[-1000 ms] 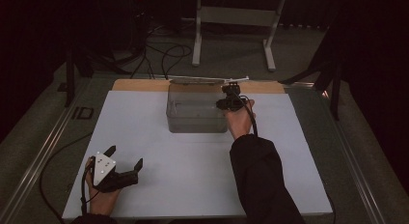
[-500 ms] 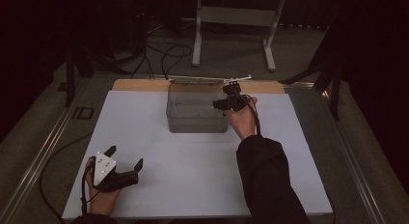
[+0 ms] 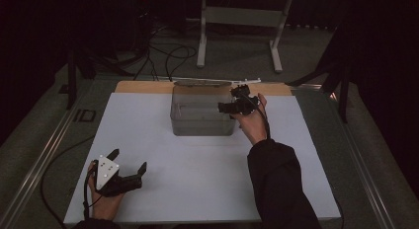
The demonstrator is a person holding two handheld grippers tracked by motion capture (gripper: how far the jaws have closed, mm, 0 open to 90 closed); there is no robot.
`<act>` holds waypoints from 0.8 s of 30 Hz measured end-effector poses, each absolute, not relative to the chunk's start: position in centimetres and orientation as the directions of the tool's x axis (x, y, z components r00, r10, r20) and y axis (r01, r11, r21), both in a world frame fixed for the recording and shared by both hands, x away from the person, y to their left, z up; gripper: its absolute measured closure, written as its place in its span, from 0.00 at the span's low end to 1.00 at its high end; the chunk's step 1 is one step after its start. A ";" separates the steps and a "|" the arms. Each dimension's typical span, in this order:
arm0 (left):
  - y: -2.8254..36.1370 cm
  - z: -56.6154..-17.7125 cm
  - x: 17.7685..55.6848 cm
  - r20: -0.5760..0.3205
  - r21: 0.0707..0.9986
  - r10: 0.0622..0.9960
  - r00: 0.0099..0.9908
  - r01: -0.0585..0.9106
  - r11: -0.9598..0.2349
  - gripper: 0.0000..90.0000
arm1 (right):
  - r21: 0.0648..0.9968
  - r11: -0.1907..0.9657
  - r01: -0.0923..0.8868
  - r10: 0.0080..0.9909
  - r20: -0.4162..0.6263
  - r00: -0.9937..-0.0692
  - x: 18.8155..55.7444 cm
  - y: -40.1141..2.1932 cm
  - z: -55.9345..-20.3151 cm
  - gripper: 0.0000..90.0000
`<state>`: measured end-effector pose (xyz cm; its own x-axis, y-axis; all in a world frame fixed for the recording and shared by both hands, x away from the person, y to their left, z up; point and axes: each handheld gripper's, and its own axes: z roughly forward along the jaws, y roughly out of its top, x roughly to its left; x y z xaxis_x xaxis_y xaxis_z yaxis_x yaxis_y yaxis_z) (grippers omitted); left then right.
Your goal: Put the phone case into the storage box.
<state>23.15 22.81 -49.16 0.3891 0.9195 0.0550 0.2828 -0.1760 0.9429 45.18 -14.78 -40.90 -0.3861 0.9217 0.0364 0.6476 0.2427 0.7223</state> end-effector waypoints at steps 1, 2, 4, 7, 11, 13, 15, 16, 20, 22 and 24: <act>22.8 -49.2 23.2 0.055 0.943 0.920 0.389 0.283 -0.176 0.02 | 0.726 0.247 0.641 0.921 0.030 -0.389 45.1 -14.9 -40.9 0.11; 22.8 -49.2 23.2 0.055 0.943 0.920 0.389 0.283 -0.176 0.02 | 0.731 0.249 0.635 0.921 0.026 -0.390 45.0 -15.0 -40.9 0.11; 22.8 -49.2 23.2 0.057 0.942 0.919 0.389 0.284 -0.179 0.02 | 0.736 0.252 0.629 0.919 0.022 -0.394 44.9 -15.1 -40.9 0.11; 22.8 -49.2 23.2 0.057 0.941 0.919 0.390 0.286 -0.180 0.02 | 0.753 0.251 0.608 0.916 0.019 -0.401 44.5 -15.6 -40.9 0.10; 22.8 -49.2 23.1 0.054 0.942 0.920 0.388 0.285 -0.176 0.02 | 0.779 0.240 0.579 0.914 0.020 -0.405 44.1 -16.2 -40.9 0.10; 22.8 -49.2 23.1 0.055 0.942 0.920 0.388 0.284 -0.176 0.02 | 0.790 0.243 0.563 0.912 0.011 -0.409 43.9 -16.3 -40.9 0.10; 22.8 -49.2 23.2 0.055 0.942 0.920 0.388 0.285 -0.177 0.02 | 0.794 0.251 0.553 0.908 0.004 -0.418 43.7 -16.4 -40.9 0.10; 22.8 -49.2 23.2 0.055 0.942 0.920 0.388 0.285 -0.177 0.02 | 0.794 0.251 0.553 0.908 0.004 -0.418 43.7 -16.4 -40.9 0.10; 22.8 -49.2 23.2 0.055 0.942 0.920 0.387 0.285 -0.176 0.02 | 0.797 0.255 0.547 0.904 0.005 -0.429 43.3 -16.6 -41.1 0.10; 22.8 -49.2 23.2 0.054 0.943 0.921 0.387 0.285 -0.175 0.02 | 0.803 0.257 0.538 0.899 0.005 -0.437 42.9 -16.8 -41.3 0.10; 22.8 -49.2 23.2 0.056 0.942 0.920 0.388 0.286 -0.177 0.02 | 0.805 0.258 0.534 0.897 0.006 -0.442 42.7 -16.9 -41.5 0.10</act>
